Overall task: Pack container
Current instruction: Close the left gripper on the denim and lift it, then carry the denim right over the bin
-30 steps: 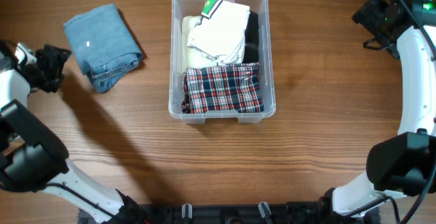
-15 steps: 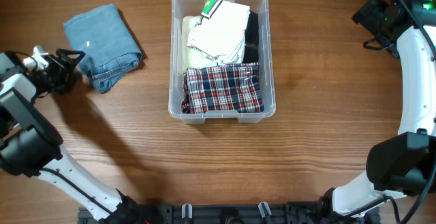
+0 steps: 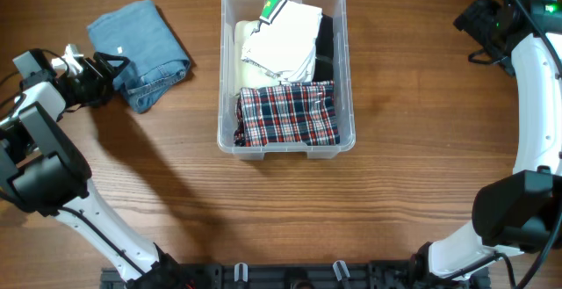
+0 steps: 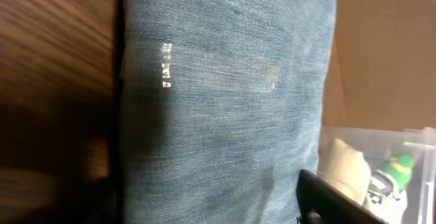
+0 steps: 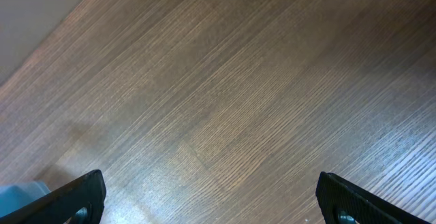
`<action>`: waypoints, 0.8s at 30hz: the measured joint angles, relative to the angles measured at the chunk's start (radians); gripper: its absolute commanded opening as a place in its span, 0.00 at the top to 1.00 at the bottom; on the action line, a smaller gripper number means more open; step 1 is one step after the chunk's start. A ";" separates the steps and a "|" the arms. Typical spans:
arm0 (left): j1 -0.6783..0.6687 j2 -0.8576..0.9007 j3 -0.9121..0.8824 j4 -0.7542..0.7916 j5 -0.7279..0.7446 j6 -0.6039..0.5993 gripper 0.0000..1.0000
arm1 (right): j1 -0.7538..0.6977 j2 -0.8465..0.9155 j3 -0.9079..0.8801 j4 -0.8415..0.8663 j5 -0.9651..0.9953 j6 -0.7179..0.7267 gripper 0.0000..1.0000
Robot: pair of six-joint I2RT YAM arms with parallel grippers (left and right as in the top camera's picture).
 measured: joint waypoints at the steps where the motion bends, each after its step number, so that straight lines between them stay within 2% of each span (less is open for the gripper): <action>1: 0.001 0.008 0.003 0.004 0.007 -0.002 0.56 | 0.000 0.000 0.000 0.000 0.000 0.000 0.00; 3: 0.003 0.023 0.005 0.009 0.008 0.006 0.71 | 0.000 0.000 0.000 0.000 0.000 0.000 0.00; 5: 0.003 0.033 0.005 0.009 0.004 0.011 0.94 | 0.000 0.000 0.000 0.000 0.000 0.000 0.00; 17: -0.001 0.013 -0.011 0.005 -0.002 0.009 0.96 | 0.000 0.000 0.000 0.000 0.000 0.000 0.00; 24: -0.020 -0.244 -0.046 -0.033 0.033 0.009 0.96 | 0.000 0.000 0.000 0.000 0.000 0.000 0.00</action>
